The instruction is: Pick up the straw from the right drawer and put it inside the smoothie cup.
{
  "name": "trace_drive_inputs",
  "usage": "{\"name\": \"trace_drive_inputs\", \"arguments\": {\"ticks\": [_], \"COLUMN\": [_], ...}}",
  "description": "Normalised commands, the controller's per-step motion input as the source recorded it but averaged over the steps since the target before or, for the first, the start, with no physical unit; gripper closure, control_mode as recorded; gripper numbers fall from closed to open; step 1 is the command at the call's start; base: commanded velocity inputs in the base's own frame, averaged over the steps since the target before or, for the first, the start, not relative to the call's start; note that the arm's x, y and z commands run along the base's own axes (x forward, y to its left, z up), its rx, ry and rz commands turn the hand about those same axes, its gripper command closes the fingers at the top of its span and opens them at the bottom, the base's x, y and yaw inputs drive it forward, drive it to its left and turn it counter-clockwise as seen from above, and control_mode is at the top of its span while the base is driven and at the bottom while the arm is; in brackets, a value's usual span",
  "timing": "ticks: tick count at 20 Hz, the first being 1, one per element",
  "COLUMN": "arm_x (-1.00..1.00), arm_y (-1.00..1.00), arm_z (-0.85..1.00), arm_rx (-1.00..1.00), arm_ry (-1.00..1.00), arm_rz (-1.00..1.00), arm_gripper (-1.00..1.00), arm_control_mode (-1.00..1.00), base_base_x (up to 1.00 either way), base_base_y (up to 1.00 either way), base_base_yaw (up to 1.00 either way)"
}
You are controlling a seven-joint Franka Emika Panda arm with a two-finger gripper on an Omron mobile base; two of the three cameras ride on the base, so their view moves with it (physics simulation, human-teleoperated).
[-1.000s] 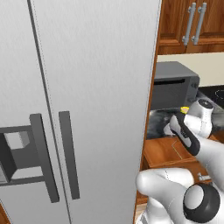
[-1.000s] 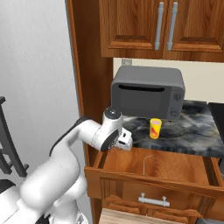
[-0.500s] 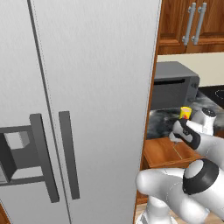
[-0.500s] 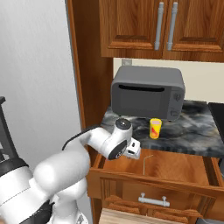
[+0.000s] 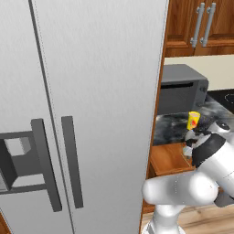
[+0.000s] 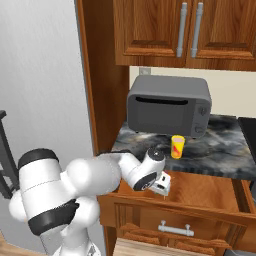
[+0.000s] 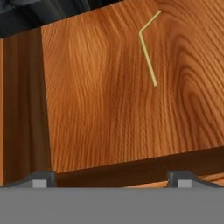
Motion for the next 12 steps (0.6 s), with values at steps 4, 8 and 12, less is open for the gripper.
{"name": "trace_drive_inputs", "arguments": {"ticks": [4,8,12], "arm_x": [-0.05,-0.47,-0.8], "arm_y": [-0.37,-0.26,-0.19], "arm_z": [-0.55,-0.31,-0.18], "arm_rx": [0.11,0.06,0.02], "arm_ry": [0.02,0.03,0.05], "arm_rz": [0.01,0.01,0.0], "arm_gripper": [-1.0,-1.0,-1.0], "arm_control_mode": [-1.0,-1.0,-1.0], "base_base_x": [0.0,0.0,0.0], "base_base_y": [0.0,0.0,0.0], "base_base_yaw": [0.0,0.0,0.0]}}
